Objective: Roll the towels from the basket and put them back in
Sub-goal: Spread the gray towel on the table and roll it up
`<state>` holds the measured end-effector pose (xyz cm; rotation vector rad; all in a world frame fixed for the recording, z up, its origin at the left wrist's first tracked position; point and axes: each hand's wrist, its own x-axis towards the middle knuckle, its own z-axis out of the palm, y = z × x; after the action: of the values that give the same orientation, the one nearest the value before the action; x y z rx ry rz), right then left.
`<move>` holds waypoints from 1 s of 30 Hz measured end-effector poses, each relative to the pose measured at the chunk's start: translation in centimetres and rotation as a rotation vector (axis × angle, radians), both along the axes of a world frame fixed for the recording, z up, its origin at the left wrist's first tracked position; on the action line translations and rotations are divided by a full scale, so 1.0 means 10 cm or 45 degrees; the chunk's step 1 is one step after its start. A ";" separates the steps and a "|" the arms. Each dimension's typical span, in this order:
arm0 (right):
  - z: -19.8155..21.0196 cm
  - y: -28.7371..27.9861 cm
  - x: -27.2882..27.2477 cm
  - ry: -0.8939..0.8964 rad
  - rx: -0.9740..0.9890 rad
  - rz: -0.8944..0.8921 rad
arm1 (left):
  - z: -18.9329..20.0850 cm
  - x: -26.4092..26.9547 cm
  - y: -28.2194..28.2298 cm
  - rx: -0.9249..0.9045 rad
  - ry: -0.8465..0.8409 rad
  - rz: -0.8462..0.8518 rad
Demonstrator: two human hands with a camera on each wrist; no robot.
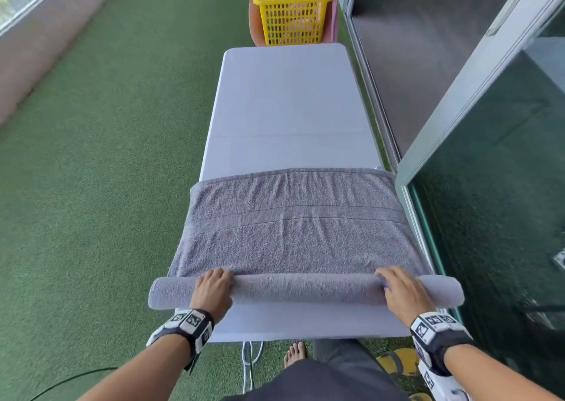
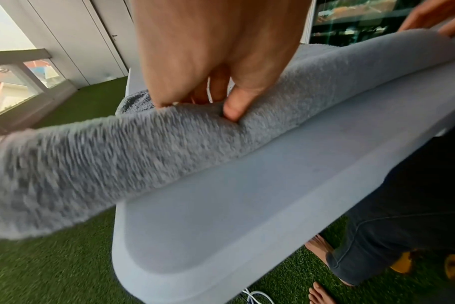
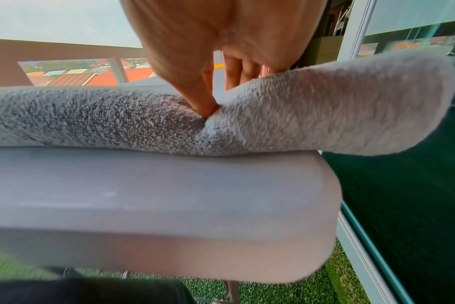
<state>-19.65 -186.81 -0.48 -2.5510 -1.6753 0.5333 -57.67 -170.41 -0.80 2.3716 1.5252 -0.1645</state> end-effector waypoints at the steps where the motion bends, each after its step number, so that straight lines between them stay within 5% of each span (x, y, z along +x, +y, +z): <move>1: 0.00 0.04 -0.01 -0.030 0.038 -0.022 | 0.02 0.02 0.02 0.033 -0.003 0.031; 12: -0.19 -0.25 -0.06 -0.149 0.082 0.173 | -0.19 -0.10 -0.39 0.050 -0.080 -0.009; 18: -0.11 0.07 -0.01 -0.034 0.078 0.092 | -0.07 -0.03 -0.18 0.050 -0.120 -0.075; 30: -0.08 -0.46 -0.13 -0.026 -0.047 0.138 | -0.06 -0.29 -0.58 -0.011 -0.122 -0.131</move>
<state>-20.92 -191.41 -1.29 -2.5099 -1.8361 0.5511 -60.58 -176.24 -1.36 2.4155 1.3583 -0.0792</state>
